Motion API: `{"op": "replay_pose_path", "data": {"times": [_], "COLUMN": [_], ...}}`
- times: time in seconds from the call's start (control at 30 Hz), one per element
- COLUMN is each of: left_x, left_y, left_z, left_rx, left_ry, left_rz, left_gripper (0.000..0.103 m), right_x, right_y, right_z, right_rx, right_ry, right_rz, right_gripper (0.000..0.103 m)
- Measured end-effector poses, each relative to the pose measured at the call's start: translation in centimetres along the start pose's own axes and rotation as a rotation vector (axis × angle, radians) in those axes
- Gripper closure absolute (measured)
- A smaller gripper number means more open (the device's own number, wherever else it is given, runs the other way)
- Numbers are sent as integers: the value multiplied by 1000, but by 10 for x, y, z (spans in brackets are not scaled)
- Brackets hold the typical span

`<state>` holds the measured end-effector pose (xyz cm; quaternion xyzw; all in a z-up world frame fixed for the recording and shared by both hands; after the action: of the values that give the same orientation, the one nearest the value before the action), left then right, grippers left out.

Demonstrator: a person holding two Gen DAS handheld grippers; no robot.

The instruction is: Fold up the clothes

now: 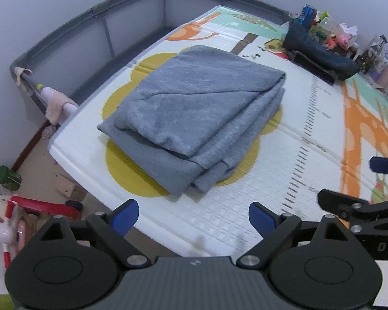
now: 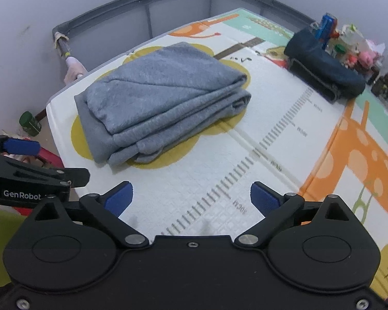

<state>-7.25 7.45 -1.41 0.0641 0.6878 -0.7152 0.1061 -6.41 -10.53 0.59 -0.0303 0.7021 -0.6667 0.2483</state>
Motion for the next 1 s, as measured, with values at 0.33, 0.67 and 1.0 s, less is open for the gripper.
{"op": "replay_pose_path", "data": {"times": [0.33,0.67,1.0], "left_x": [-40,-74,-83], "left_y": [17,32,48], "left_z": [-19,-29,-44], "left_rx": [41,45,71], "left_ry": [28,169,168], "left_rz": [-21,-49,-86], "left_gripper": [8,8,8], "right_x": [-38,-84,-94], "right_y": [17,39,61], "right_z": [3,-10,-12], "right_rx": [40,68,79], "right_ry": [37,18,9], "right_rz": [-49,-100,-147], "right_gripper": [4,4,4]}}
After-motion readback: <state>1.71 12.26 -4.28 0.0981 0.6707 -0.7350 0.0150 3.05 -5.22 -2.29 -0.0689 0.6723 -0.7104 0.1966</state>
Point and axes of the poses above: each gripper's, at about its wrist camera, not at the fingertips, and y roughly the way its jaws point, z to its right, x to its underside, the point moved 4 cm from there along y, roughly the way its jaws point, and after that the axes turned 10 degrees about -z, right-handed, at the moved point
